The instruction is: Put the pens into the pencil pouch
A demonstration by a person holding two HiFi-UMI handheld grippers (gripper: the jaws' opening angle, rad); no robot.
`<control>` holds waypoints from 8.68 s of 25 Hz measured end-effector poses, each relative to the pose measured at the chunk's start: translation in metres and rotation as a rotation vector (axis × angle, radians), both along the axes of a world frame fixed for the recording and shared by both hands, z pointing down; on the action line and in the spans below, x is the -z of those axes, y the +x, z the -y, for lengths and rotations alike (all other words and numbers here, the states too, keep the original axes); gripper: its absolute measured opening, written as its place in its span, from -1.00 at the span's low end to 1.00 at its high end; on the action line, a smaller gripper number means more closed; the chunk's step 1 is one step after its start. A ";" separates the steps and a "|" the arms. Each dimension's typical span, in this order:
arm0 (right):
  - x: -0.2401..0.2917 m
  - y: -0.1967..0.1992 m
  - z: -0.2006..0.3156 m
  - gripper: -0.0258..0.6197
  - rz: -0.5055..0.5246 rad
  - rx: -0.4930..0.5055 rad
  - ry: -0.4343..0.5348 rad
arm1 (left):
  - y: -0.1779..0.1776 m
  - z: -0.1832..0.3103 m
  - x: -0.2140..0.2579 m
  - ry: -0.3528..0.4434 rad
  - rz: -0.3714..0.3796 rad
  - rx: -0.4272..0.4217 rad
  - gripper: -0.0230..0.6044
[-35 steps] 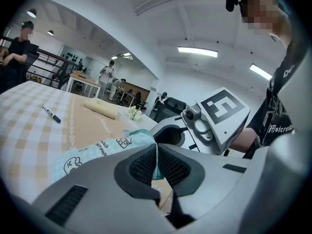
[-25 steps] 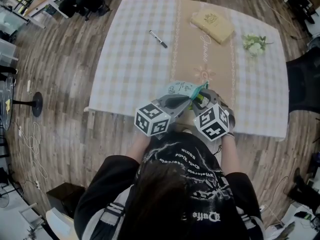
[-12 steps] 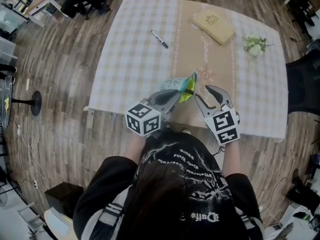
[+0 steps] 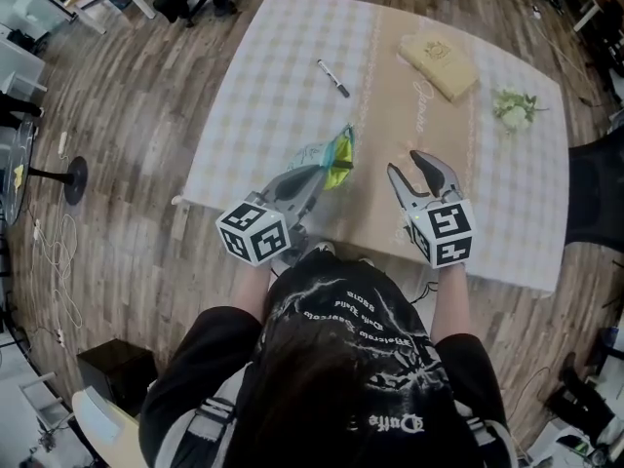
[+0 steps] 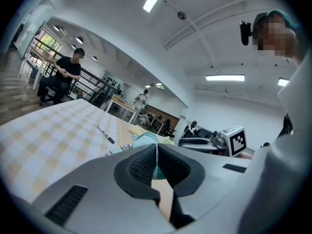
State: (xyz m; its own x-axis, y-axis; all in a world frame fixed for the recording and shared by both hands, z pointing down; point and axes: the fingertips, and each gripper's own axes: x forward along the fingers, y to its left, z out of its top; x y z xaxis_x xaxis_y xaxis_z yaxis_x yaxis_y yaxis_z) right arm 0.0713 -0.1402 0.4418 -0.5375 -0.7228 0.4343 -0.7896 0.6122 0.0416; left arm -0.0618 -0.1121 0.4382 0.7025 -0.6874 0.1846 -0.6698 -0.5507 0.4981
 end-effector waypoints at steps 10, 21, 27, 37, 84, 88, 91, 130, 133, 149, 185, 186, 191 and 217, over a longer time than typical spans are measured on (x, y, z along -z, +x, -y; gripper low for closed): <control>-0.003 -0.044 0.059 -0.32 0.071 -0.014 -0.002 | -0.067 0.012 0.003 -0.003 0.022 0.128 -0.84; -0.023 -0.096 0.141 -0.38 0.001 0.015 -0.024 | -0.135 0.026 -0.001 -0.029 0.025 0.273 -0.84; -0.053 -0.119 0.174 -0.45 -0.062 0.077 -0.080 | -0.163 0.026 0.000 -0.033 0.034 0.333 -0.84; -0.115 -0.133 0.229 -0.44 -0.128 0.061 -0.197 | -0.197 0.023 -0.008 -0.066 0.071 0.414 -0.84; -0.109 -0.084 0.222 -0.71 -0.184 0.031 -0.200 | -0.203 0.006 -0.001 -0.044 0.023 0.445 -0.84; -0.091 -0.073 0.199 -0.71 -0.216 0.055 -0.162 | -0.192 0.007 0.001 -0.041 0.031 0.416 -0.84; -0.077 -0.064 0.183 -0.71 -0.235 0.069 -0.133 | -0.184 0.006 0.003 -0.033 0.031 0.397 -0.84; -0.013 0.016 -0.017 -0.71 -0.490 0.004 0.009 | -0.029 0.008 -0.020 0.026 0.128 -0.083 -0.84; -0.013 0.015 -0.025 -0.71 -0.510 0.018 0.012 | -0.021 0.009 -0.020 0.040 0.128 -0.104 -0.84; -0.046 -0.012 -0.064 -0.71 -0.663 0.214 -0.053 | -0.001 -0.004 -0.034 0.073 0.186 -0.181 -0.84; -0.080 -0.079 -0.067 -0.70 -0.806 0.365 -0.110 | 0.027 -0.037 -0.058 0.140 0.401 -0.372 -0.84; -0.080 -0.080 -0.067 -0.70 -0.802 0.366 -0.112 | 0.027 -0.037 -0.058 0.140 0.404 -0.373 -0.84; -0.083 -0.085 -0.067 -0.70 -0.781 0.365 -0.144 | 0.026 -0.035 -0.052 0.130 0.371 -0.365 -0.84; -0.073 -0.097 -0.051 -0.68 -0.674 0.332 -0.105 | 0.031 -0.030 -0.030 0.104 0.208 -0.370 -0.84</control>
State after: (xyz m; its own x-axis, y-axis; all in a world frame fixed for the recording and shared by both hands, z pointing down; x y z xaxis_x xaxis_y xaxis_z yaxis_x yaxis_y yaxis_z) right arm -0.0258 -0.0888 0.5152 -0.3137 -0.5061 0.8034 -0.3877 0.8406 0.3782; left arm -0.0308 -0.0821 0.4682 0.8601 -0.4188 0.2911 -0.4981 -0.8125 0.3029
